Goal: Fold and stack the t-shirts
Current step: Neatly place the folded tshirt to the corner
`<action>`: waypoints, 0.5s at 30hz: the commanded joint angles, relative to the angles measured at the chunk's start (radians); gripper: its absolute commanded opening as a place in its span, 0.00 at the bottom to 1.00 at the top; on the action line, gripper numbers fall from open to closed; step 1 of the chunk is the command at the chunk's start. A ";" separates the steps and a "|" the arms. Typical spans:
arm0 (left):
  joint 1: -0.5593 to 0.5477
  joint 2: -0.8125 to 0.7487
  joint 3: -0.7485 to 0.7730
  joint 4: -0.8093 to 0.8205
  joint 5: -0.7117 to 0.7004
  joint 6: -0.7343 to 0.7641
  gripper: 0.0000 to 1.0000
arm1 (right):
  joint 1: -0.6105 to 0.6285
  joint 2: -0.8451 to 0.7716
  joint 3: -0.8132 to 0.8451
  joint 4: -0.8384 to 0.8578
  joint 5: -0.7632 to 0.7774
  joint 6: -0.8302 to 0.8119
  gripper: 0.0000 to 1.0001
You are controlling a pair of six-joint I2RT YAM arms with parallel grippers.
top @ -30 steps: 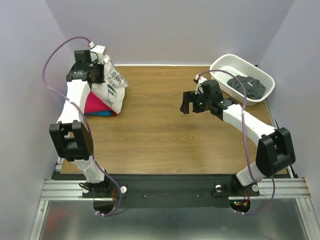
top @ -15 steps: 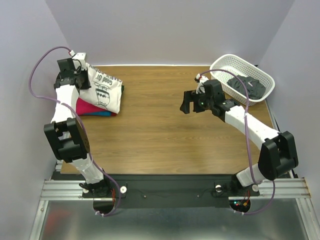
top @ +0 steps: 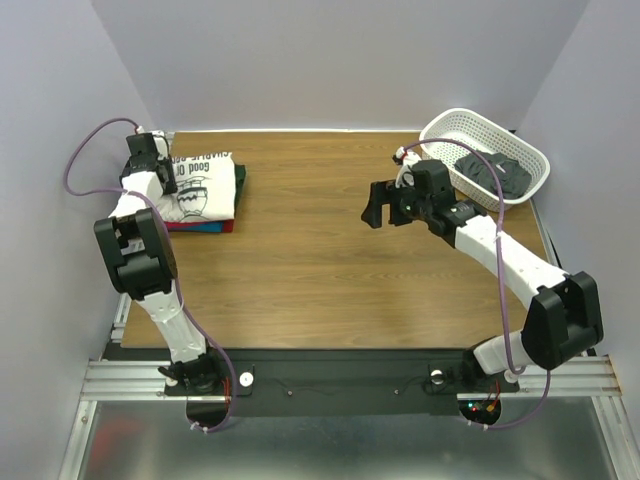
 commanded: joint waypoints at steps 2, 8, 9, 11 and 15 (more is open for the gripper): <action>0.010 0.005 0.052 0.055 -0.103 -0.057 0.63 | -0.006 -0.056 -0.013 0.043 -0.018 -0.006 1.00; 0.004 -0.065 0.078 0.033 -0.154 -0.100 0.96 | -0.004 -0.065 -0.017 0.043 -0.016 -0.001 1.00; 0.004 -0.081 0.083 0.026 -0.163 -0.107 0.96 | -0.006 -0.065 -0.017 0.043 -0.015 -0.001 1.00; -0.007 -0.118 0.091 0.006 -0.213 -0.127 0.97 | -0.004 -0.066 -0.019 0.042 -0.013 -0.001 1.00; -0.030 -0.229 0.092 -0.043 -0.295 -0.163 0.97 | -0.006 -0.069 -0.017 0.042 -0.007 -0.001 1.00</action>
